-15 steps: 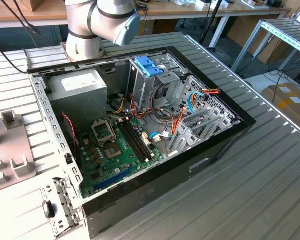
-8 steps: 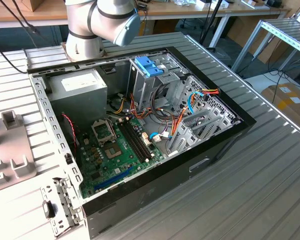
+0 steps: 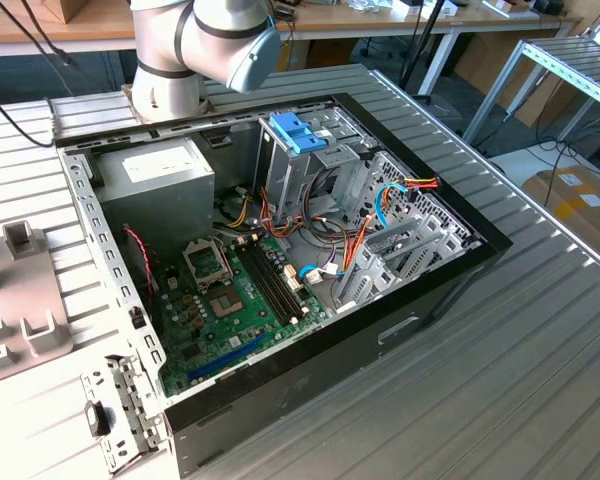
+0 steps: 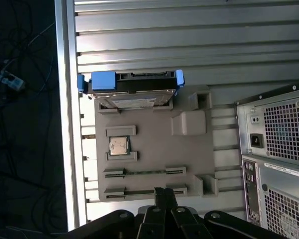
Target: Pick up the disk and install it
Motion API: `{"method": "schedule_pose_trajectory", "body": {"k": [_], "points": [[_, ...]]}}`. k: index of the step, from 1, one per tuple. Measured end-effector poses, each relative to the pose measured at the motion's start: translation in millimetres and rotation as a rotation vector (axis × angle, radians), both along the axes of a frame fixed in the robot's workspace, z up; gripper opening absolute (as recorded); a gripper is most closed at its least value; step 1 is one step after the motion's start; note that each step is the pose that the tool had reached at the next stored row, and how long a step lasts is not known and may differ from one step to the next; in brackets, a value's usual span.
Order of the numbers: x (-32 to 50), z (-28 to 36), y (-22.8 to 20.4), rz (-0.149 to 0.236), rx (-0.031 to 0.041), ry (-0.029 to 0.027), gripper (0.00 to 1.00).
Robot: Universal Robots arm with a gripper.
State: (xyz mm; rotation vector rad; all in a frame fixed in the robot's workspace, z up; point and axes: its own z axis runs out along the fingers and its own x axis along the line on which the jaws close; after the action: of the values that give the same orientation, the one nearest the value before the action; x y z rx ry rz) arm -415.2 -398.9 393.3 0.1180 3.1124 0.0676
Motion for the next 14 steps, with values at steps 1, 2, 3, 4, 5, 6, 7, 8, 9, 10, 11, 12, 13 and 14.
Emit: {"method": "schedule_pose_trajectory", "body": {"k": [1, 2, 3, 4, 5, 6, 7, 8, 9, 10, 11, 12, 13, 14], "points": [[-0.7, 0.1, 0.0, 0.000, 0.0000, 0.0001, 0.11], [-1.4, 0.1, 0.0, 0.000, 0.0000, 0.0001, 0.11], [-2.2, 0.0, 0.0, 0.000, 0.0000, 0.0001, 0.11], [-2.8, 0.0, 0.0, 0.000, 0.0000, 0.0000, 0.11], [-3.9, 0.1, 0.0, 0.000, 0.0000, 0.0001, 0.11], [-5.2, 0.0, 0.0, 0.000, 0.0000, 0.0001, 0.11], [-5.9, 0.0, 0.0, 0.000, 0.0000, 0.0001, 0.11], [-7.1, 0.0, 0.0, 0.000, 0.0000, 0.0001, 0.11], [-8.7, 0.0, 0.0, 0.000, 0.0000, 0.0001, 0.11], [-10.2, 0.0, 0.0, 0.000, 0.0000, 0.0001, 0.11], [-11.1, 0.0, 0.0, 0.000, 0.0000, 0.0001, 0.11], [-12.1, 0.0, 0.0, 0.000, 0.0000, 0.0000, 0.11], [-12.8, 0.0, 0.0, 0.000, 0.0000, 0.0000, 0.11], [-13.8, 0.0, 0.0, 0.000, 0.0000, 0.0001, 0.11]]}}
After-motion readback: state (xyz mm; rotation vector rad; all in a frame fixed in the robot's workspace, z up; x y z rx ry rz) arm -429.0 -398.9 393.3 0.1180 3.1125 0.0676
